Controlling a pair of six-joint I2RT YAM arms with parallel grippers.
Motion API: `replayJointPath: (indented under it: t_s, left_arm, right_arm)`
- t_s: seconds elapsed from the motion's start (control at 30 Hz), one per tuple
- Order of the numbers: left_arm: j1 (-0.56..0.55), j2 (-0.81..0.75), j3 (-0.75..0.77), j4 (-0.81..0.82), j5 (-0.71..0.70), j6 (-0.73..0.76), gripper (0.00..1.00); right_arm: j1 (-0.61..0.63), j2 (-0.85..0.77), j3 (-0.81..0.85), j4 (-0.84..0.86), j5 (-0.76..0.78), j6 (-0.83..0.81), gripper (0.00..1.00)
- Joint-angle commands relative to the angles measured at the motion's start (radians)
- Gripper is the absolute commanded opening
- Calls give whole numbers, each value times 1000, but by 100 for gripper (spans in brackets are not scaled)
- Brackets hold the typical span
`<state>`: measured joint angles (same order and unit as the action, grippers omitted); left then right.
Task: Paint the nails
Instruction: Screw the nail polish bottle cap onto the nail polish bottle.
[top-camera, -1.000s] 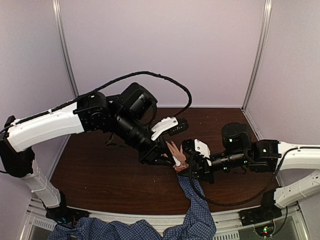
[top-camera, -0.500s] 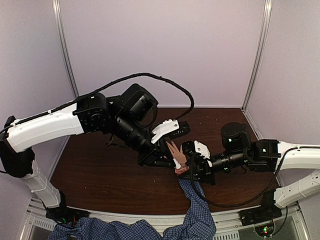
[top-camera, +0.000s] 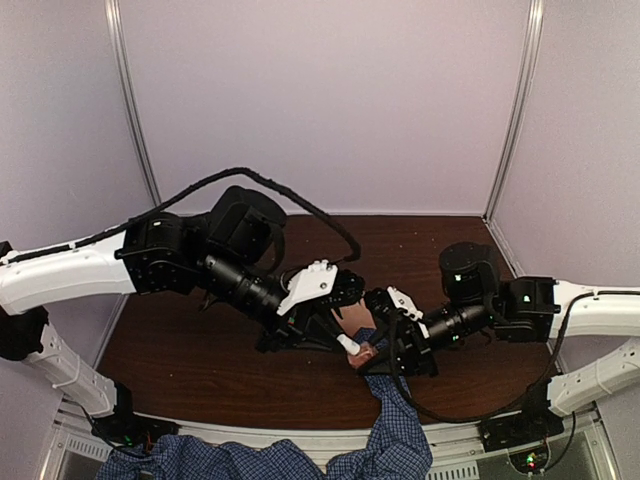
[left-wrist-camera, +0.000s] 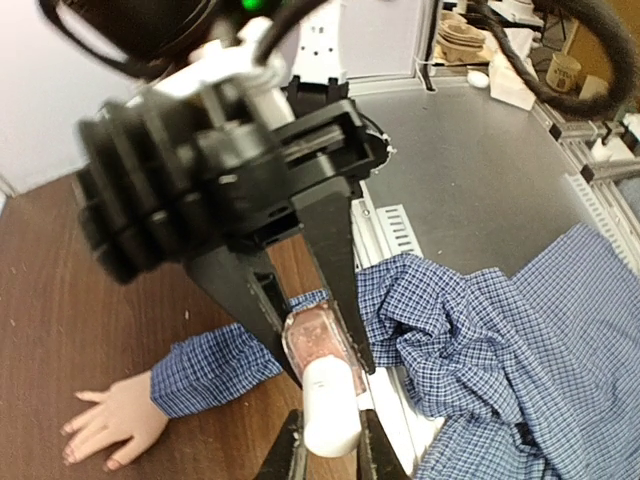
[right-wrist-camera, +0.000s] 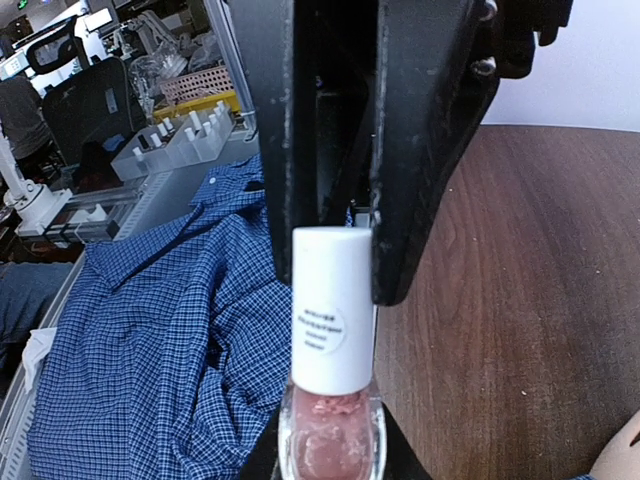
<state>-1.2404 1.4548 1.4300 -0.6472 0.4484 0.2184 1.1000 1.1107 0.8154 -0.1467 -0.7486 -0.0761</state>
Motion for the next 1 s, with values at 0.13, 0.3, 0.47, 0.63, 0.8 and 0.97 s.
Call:
replayJointPath:
  t_s: [0.13, 0.3, 0.47, 0.63, 0.8, 0.97]
  left_arm:
    - [-26, -17, -21, -5, -26, 189, 4]
    - [-33, -15, 1, -25, -91, 181, 13]
    - [-33, -160, -141, 194, -224, 38, 54]
    - [-28, -243, -200, 289, -310, -96, 63]
    - [-27, -239, -251, 427, -365, -335, 58]
    - [-26, -188, -262, 558, -498, -545, 55]
  right_arm:
    - [0, 48, 93, 66, -141, 29, 0]
    - [1, 67, 106, 46, -147, 16, 0]
    - [1, 27, 75, 56, -45, 8, 0]
    - [-2, -25, 40, 94, 116, 15, 0]
    - [-1, -98, -4, 141, 414, 44, 0]
    - [-1, -89, 2, 137, 558, 64, 0]
